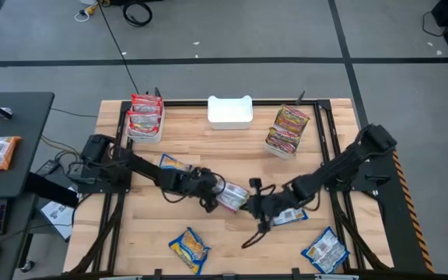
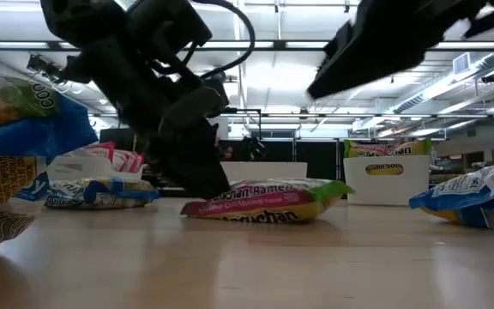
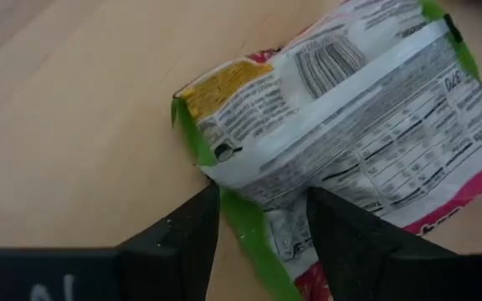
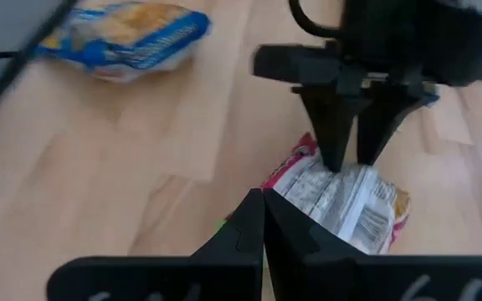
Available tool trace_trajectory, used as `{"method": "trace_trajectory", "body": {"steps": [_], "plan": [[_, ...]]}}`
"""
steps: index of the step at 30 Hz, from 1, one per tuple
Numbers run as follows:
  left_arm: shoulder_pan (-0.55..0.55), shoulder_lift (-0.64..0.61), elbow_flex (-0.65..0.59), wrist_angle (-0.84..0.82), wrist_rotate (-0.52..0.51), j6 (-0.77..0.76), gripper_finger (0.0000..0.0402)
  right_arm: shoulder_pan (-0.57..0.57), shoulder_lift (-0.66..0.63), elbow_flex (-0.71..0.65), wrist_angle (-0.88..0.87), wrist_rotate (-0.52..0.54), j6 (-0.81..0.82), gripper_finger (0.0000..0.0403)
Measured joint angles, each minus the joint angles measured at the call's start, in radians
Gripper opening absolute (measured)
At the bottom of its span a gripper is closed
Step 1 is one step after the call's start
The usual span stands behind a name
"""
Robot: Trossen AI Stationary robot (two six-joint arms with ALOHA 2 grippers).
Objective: Sort Maruchan noodles
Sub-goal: Put the green noodle pack into the right white bin
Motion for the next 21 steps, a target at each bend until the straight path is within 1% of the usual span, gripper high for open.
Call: {"method": "trace_trajectory", "body": {"steps": [3,5,8,10,12,14,15,18,20,21], "plan": [[0.005,0.003,0.000,0.041,0.016,0.070,0.0187,0.006,0.080,0.000,0.085,0.103,0.060,0.0011],[0.003,-0.010,0.001,0.038,0.021,0.105,0.0187,0.005,0.123,0.003,0.132,0.158,0.109,0.0019],[-0.008,-0.065,0.002,0.025,0.049,0.153,0.0187,0.004,0.170,0.042,0.138,0.160,0.109,0.0042],[-0.022,-0.117,0.002,-0.035,0.053,0.182,0.0187,0.007,0.196,0.090,0.132,0.126,0.073,0.0066],[-0.039,-0.171,0.003,-0.114,0.045,0.205,0.0187,0.015,0.224,0.147,0.089,0.096,0.037,0.0096],[-0.062,-0.233,0.001,-0.214,0.004,0.207,0.0187,0.027,0.258,0.210,0.028,0.085,-0.003,0.0130],[-0.075,-0.257,0.002,-0.252,-0.020,0.204,0.0187,0.032,0.277,0.239,-0.010,0.099,-0.022,0.0147],[-0.129,-0.334,0.000,-0.385,-0.115,0.173,0.0187,0.044,0.343,0.313,-0.066,0.220,-0.047,0.0190],[-0.169,-0.373,-0.002,-0.403,-0.172,0.156,0.0187,0.044,0.389,0.351,-0.098,0.283,-0.063,0.0206],[-0.192,-0.399,-0.012,-0.426,-0.206,0.146,0.0187,0.044,0.410,0.366,-0.108,0.299,-0.063,0.0209]]}}
